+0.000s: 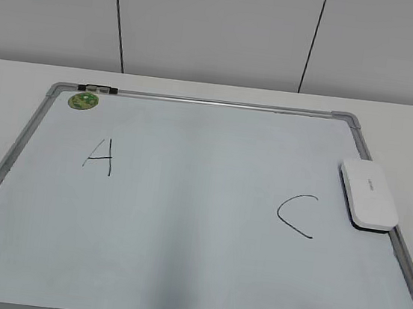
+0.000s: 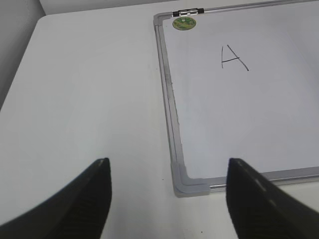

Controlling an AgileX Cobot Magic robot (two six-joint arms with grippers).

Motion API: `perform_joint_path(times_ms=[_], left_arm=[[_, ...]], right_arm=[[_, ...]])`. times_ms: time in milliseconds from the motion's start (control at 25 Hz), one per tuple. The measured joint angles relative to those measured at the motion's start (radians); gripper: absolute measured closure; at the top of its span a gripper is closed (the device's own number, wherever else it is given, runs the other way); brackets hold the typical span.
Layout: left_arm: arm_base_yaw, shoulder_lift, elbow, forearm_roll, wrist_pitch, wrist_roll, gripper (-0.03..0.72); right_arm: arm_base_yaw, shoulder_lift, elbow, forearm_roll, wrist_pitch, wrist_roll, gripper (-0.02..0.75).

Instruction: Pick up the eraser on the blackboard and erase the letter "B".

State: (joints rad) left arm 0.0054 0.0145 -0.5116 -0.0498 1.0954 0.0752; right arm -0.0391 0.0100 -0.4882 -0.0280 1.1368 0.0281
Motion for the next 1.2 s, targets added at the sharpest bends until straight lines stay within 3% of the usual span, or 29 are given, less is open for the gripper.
perform_joint_path(times_ms=[1200], left_arm=[[0.0, -0.006, 0.0, 0.002, 0.006, 0.0, 0.193]], right_arm=[[-0.003, -0.027, 0.0, 0.002, 0.004, 0.0, 0.15]])
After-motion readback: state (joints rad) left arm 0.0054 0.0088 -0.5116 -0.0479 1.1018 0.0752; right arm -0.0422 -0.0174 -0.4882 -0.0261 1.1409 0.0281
